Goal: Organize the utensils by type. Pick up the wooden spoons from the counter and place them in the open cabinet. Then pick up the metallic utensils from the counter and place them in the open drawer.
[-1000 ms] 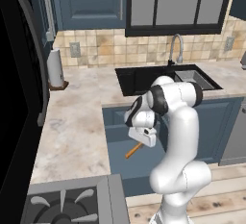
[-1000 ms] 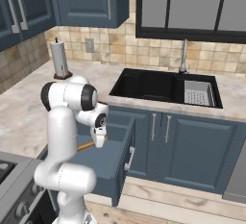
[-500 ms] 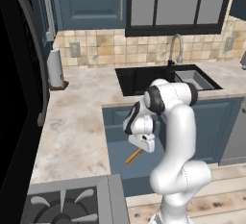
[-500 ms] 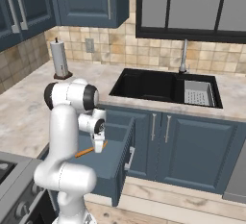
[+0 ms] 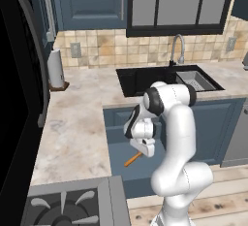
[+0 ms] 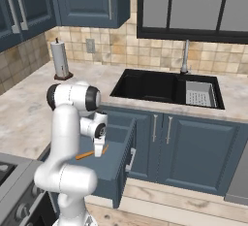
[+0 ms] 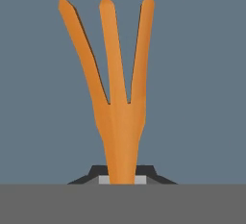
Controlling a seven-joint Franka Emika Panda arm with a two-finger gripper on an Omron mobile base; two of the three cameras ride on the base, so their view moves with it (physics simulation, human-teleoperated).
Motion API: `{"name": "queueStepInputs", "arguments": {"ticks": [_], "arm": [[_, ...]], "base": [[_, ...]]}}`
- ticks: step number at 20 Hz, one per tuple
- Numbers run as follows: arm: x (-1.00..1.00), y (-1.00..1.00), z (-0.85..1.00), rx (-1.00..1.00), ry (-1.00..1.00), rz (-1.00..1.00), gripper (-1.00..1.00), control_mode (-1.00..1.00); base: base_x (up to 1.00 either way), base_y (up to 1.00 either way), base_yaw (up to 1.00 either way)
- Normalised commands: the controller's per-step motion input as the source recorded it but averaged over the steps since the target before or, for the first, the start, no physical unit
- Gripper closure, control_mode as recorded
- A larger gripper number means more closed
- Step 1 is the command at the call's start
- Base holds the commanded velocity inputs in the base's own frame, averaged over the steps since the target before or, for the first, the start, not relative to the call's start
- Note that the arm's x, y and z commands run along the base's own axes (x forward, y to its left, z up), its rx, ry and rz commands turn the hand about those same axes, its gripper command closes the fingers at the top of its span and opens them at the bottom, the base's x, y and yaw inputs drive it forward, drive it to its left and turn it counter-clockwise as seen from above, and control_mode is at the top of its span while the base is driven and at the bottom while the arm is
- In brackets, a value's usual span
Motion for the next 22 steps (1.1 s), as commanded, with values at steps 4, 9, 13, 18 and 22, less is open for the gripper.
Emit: {"name": "queueStepInputs", "arguments": {"ticks": [4,9,13,18,22], "arm": [[0.0,0.0,-0.18,0.0,0.0,-0.08,1.0,-1.0],[0.01,0.01,-0.12,0.0,0.0,-0.04,-1.0,-1.0],[0.0,0.0,0.0,0.0,0.01,0.0,-1.0,-1.0],[0.0,0.0,0.07,0.0,0.05,-0.02,-1.0,-1.0],[-0.07,0.01,0.46,0.0,0.0,0.0,-1.0,-1.0]], "base": [[0.0,0.0,0.0],[0.0,0.0,0.0],[0.0,0.0,0.0],[0.0,0.0,0.0],[0.0,0.0,0.0]]}}
